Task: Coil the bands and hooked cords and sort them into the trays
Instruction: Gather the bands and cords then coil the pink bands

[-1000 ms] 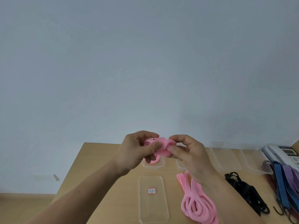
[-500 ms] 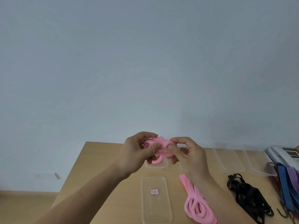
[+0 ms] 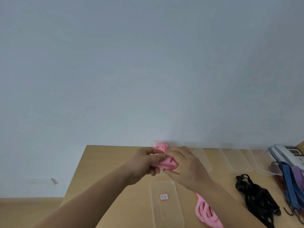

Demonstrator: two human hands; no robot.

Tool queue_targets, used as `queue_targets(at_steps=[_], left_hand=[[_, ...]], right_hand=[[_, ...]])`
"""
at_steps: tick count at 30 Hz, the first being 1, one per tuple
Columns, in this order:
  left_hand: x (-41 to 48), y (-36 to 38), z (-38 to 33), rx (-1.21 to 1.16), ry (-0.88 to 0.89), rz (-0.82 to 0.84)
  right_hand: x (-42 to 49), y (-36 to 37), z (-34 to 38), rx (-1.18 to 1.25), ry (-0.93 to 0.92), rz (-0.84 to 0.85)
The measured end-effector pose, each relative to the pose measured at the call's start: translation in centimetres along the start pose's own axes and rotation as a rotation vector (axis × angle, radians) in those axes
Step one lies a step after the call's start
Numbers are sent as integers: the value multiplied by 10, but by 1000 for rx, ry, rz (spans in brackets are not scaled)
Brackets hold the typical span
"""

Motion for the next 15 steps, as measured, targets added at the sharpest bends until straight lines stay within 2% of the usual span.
queue_targets(at_steps=[5, 8, 11, 15], left_hand=[[19, -9, 28, 50, -98, 4], [32, -28, 47, 140, -159, -113], [46, -53, 67, 352, -206, -257], [62, -56, 85, 517, -233, -333]], right_hand=[[-8, 23, -13, -125, -6, 47], [-25, 38, -40, -86, 129, 121], [-36, 56, -77, -68, 249, 229], [-31, 87, -110, -31, 253, 352]])
Point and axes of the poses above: each hand's wrist, its own x-axis towards the middle knuckle, its own y-axis out of the palm, z = x × y, the point moved 9 cm from there along x, towards the middle knuckle, and after that the axes turned 5 degrees about -z, right-handed, at the moved point
